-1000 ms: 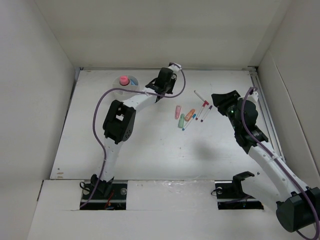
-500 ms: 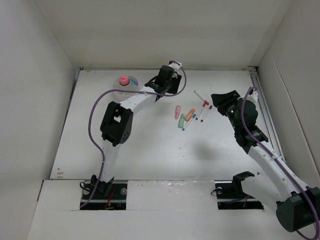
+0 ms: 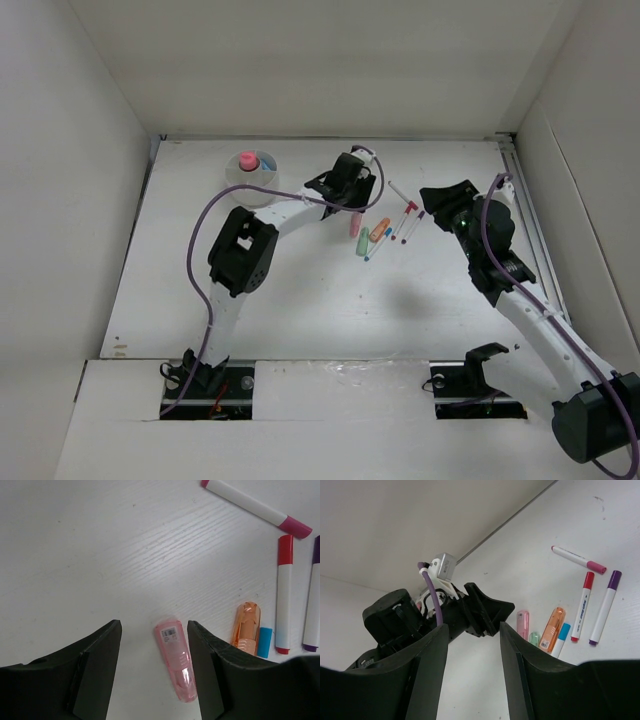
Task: Sort the stationery into containers
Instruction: Pick up the pen from the center of the board.
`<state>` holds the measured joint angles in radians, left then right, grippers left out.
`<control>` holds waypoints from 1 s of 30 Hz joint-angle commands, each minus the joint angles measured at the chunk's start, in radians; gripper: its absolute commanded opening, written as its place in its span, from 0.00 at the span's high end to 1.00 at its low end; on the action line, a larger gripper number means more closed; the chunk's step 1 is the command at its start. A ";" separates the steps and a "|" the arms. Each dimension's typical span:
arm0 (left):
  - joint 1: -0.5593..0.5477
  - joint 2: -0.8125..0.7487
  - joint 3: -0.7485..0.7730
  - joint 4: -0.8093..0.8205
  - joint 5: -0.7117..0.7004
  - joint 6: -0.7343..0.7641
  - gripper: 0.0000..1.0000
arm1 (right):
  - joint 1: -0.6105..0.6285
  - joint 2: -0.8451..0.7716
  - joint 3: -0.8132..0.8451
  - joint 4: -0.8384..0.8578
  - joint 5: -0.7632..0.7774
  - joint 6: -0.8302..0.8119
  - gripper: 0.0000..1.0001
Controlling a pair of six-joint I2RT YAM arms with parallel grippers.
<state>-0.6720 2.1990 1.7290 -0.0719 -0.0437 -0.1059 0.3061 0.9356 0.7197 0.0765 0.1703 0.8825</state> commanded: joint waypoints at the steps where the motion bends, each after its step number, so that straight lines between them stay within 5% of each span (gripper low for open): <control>1: -0.038 0.025 0.017 -0.006 -0.048 0.014 0.48 | -0.007 -0.020 0.024 0.037 -0.012 -0.008 0.49; 17: -0.038 0.079 0.023 -0.025 -0.088 0.003 0.52 | -0.007 -0.011 0.024 0.037 -0.015 -0.008 0.47; 20: -0.038 0.088 0.014 -0.025 -0.088 0.003 0.57 | -0.007 -0.011 0.024 0.037 -0.026 -0.008 0.47; 25: -0.038 0.088 0.003 -0.003 -0.088 0.003 0.81 | -0.007 -0.011 0.024 0.037 -0.026 -0.008 0.47; 30: -0.024 0.022 0.012 0.020 -0.078 -0.006 0.87 | -0.007 -0.001 0.024 0.037 -0.012 -0.008 0.47</control>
<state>-0.7063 2.2883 1.7306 -0.0769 -0.1246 -0.1032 0.3061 0.9356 0.7197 0.0765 0.1566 0.8825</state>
